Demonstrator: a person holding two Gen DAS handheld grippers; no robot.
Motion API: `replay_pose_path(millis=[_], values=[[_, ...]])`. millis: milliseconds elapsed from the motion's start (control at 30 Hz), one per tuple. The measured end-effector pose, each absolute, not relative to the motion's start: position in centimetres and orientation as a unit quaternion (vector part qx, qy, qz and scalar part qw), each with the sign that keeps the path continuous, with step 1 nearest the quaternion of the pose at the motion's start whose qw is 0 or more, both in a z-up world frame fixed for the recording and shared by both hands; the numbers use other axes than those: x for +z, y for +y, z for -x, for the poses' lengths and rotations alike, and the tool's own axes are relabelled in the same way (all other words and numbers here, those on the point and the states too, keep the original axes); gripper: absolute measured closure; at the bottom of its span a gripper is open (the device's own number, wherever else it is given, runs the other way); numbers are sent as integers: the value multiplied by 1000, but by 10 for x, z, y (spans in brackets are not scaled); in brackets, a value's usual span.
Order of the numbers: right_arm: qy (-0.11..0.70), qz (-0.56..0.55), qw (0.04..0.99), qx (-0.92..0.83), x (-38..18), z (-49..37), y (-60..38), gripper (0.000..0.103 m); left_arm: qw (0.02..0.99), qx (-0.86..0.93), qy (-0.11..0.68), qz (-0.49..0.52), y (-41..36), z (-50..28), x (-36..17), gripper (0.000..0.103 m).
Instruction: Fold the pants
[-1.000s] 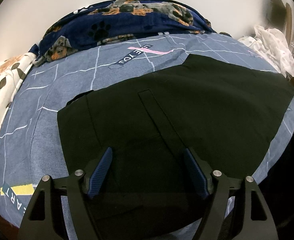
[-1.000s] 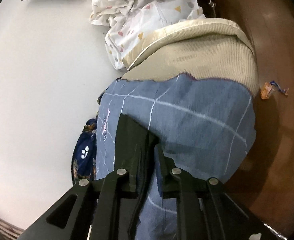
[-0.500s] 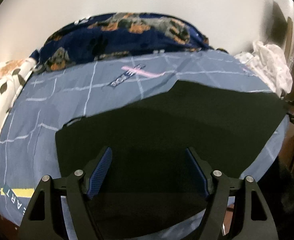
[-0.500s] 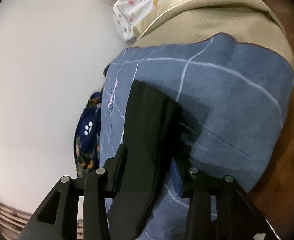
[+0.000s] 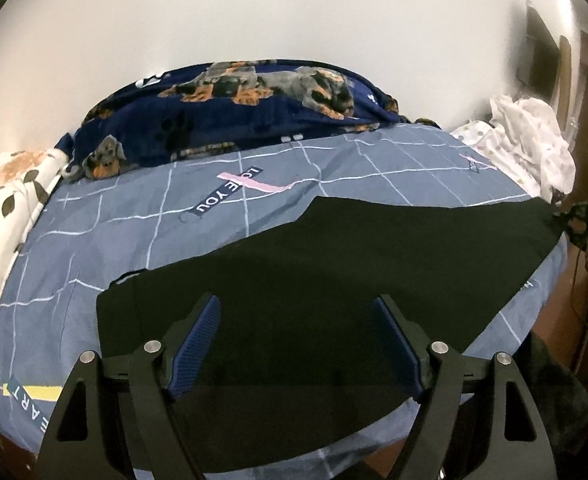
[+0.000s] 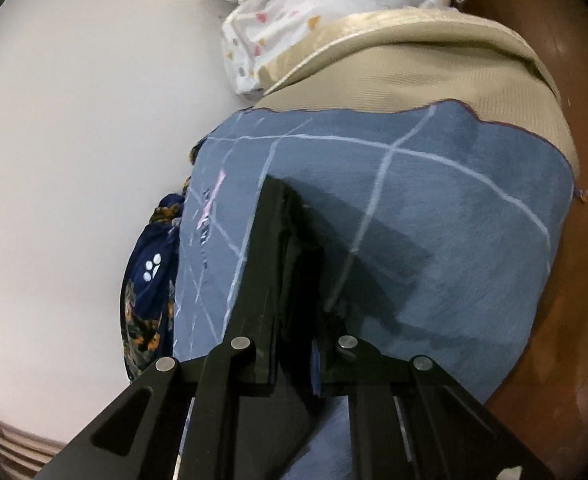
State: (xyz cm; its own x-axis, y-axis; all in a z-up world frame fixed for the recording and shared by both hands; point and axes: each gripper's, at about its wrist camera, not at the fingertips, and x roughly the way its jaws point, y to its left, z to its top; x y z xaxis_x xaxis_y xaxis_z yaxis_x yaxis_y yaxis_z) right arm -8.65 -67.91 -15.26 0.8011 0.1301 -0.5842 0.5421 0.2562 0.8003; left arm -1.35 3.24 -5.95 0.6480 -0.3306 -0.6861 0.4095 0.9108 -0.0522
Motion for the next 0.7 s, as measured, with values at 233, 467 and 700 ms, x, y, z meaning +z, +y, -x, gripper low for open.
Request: replay_pose_path(millis=[233,467,700], values=[[295,-551,772,-117,-124,76,-654,92,904,-192,380,-50,36,8,-65,24],[303,-534,783,-101,-108,64,-628,92,907,-158,390,-24,51,2,-70,23],[310,-517,793,-89,-96,56,-598,92,909,-124,397,-32,60,-3,-77,23]])
